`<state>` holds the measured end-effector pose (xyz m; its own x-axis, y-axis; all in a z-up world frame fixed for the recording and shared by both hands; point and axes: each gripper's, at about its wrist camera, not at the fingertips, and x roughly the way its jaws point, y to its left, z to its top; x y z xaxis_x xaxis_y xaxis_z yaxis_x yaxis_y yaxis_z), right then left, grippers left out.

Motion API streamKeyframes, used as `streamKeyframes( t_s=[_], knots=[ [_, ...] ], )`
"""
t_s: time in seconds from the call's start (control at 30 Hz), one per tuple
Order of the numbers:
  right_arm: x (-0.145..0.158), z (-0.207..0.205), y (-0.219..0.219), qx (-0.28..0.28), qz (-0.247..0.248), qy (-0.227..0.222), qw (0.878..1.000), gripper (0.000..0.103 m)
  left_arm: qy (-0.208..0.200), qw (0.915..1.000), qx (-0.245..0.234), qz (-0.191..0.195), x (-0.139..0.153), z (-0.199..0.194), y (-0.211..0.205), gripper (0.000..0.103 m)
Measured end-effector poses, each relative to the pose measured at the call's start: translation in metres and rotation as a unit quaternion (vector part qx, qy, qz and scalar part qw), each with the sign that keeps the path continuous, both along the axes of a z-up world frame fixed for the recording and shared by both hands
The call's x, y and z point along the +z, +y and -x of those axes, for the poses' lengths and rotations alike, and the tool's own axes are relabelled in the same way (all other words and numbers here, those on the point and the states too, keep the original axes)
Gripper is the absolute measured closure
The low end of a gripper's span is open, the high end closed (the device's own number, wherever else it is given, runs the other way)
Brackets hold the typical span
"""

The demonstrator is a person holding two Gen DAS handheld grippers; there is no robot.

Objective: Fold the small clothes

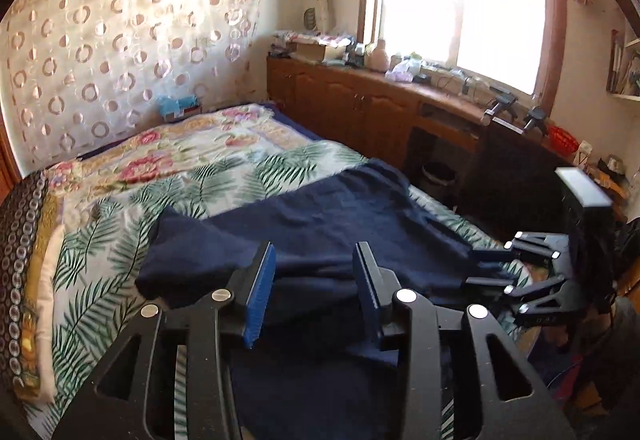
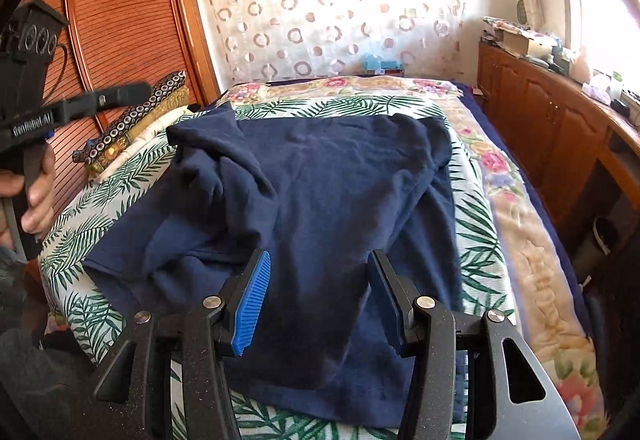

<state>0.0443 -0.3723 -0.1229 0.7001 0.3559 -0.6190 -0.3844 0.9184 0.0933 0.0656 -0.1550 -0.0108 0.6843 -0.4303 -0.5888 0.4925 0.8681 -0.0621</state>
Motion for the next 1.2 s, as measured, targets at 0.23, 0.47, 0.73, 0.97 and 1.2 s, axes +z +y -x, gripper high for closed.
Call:
streamKeyframes(
  t_s=[0.23, 0.47, 0.73, 0.97, 1.2],
  knots=[
    [0.003, -0.018, 0.023, 0.019, 0.004, -0.005, 1.0, 0.05, 0.019, 0.9994, 0.03, -0.003, -0.025, 0.005, 0.029, 0.044],
    [0.019, -0.034, 0.057, 0.05, 0.012, -0.025, 0.998, 0.05, 0.025, 0.9978, 0.058, 0.02, -0.038, 0.009, 0.057, 0.022],
    [0.015, -0.067, 0.093, 0.08, 0.033, -0.008, 0.996, 0.048, 0.019, 0.9959, 0.084, 0.029, -0.043, 0.015, 0.077, 0.022],
    [-0.018, -0.101, 0.1, 0.071, 0.062, 0.047, 0.994, 0.048, 0.022, 0.9954, 0.087, 0.034, -0.047, 0.016, 0.083, 0.022],
    [-0.014, -0.094, 0.1, 0.109, 0.039, 0.036, 0.993, 0.09, 0.02, 0.9956, 0.088, 0.028, -0.049, 0.015, 0.079, 0.022]
  ],
)
